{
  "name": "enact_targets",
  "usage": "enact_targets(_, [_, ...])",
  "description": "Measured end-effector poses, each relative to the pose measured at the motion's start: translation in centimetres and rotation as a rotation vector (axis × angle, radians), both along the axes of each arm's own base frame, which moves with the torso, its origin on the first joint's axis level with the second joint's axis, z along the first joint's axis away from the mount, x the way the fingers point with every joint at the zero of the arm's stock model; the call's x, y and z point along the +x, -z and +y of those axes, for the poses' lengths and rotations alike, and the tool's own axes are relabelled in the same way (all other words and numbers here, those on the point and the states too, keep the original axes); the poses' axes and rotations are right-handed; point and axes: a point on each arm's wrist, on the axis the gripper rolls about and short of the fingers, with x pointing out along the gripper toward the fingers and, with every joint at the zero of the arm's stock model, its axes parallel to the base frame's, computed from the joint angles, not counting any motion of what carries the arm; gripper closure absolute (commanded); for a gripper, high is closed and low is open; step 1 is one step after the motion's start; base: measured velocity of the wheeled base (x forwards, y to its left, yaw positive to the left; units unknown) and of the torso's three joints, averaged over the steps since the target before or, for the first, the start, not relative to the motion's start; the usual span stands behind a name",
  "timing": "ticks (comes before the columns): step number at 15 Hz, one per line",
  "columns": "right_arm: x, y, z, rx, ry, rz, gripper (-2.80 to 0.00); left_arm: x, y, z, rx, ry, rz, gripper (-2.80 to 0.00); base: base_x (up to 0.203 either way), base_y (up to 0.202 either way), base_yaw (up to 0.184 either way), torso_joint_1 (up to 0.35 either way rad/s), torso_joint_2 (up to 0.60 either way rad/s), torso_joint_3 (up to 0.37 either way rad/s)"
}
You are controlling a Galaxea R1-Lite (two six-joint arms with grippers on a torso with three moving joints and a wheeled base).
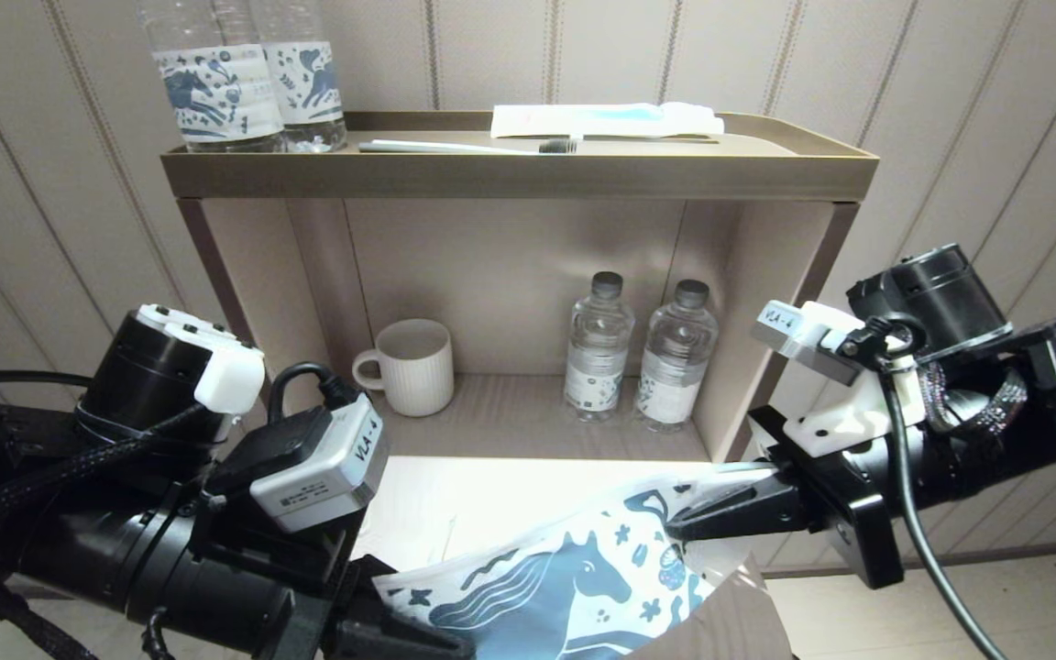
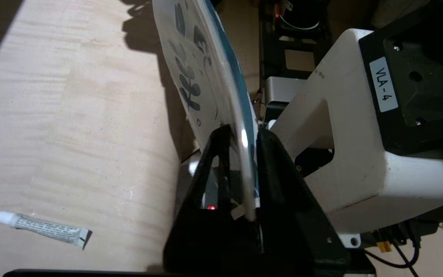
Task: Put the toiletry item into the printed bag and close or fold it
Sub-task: Hand it to the other hand
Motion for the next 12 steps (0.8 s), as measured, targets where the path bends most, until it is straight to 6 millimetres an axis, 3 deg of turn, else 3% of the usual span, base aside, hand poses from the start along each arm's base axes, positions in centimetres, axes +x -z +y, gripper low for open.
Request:
enact_targets(6, [-0.5,-0.5,-0.9,0.006,0.027,-0.011,0.00,-0.2,-0.4,0.2,-0.004,-0.016,-0.009,-2.80,0.000,0.000,0.000,0.000,0.00,0.000])
enact_targets(12, [-0.8,-1.3,-2.4,0.024,0.075,-0.034,0.00,-1.5,0.2,1.8,0.084,-0.194,0.002,-2.80,0.000,0.000,0.000,0.000,0.00,0.000])
